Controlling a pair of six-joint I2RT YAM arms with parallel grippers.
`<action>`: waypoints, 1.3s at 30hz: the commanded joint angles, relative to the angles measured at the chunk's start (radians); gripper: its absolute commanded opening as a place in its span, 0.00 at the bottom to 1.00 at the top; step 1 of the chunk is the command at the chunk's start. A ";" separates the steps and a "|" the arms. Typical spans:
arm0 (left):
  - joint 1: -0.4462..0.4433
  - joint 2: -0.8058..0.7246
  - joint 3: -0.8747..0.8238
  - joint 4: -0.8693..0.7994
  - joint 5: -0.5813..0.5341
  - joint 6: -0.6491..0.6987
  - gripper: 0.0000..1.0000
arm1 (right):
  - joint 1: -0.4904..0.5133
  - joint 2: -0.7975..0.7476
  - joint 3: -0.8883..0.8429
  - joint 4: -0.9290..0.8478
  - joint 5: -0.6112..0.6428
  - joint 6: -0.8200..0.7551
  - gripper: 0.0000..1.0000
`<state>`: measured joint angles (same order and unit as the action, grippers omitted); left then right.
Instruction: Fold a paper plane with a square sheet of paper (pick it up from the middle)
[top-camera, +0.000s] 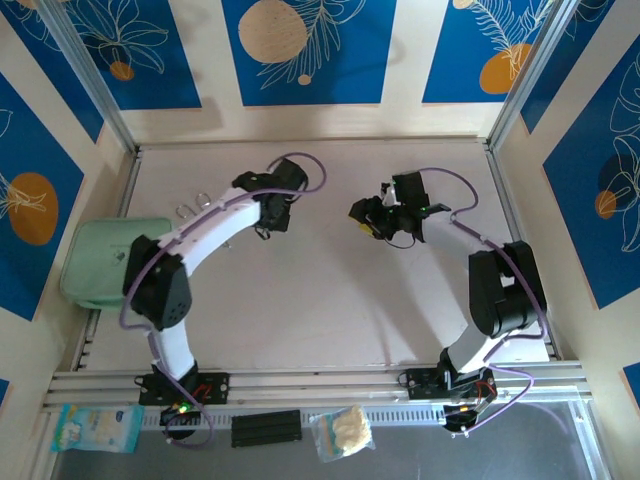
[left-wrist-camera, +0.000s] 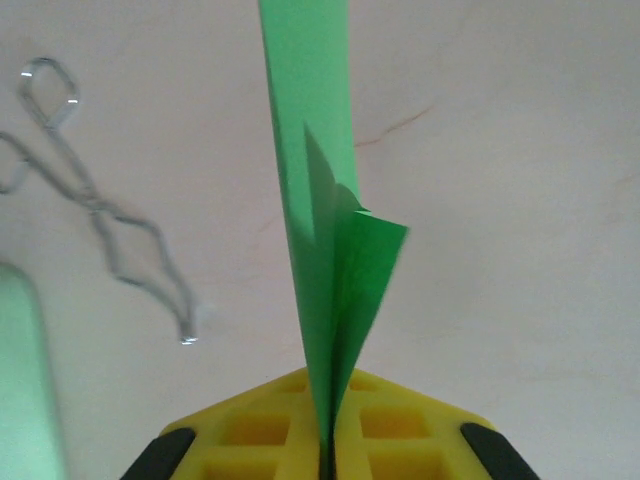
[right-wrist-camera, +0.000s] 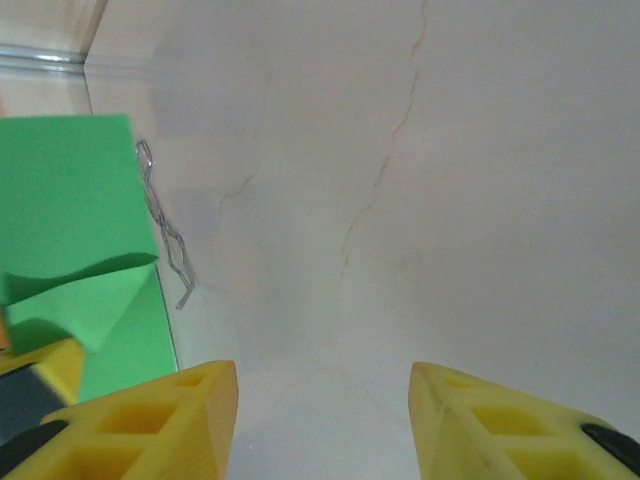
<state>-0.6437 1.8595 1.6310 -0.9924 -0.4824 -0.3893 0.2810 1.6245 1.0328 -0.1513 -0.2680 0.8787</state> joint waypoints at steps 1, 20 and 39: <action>-0.041 0.094 0.059 -0.168 -0.230 0.027 0.11 | -0.017 -0.057 -0.029 -0.024 0.051 0.012 0.49; -0.092 0.175 0.006 0.091 0.336 -0.097 0.46 | -0.085 -0.081 -0.126 -0.028 0.112 0.086 0.48; 0.276 -0.368 -0.543 0.486 0.549 -0.365 0.99 | 0.319 0.373 0.310 -0.120 -0.099 -0.071 0.39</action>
<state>-0.3916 1.5421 1.1381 -0.5751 0.0418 -0.6983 0.5842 1.9491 1.2823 -0.1955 -0.3164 0.8604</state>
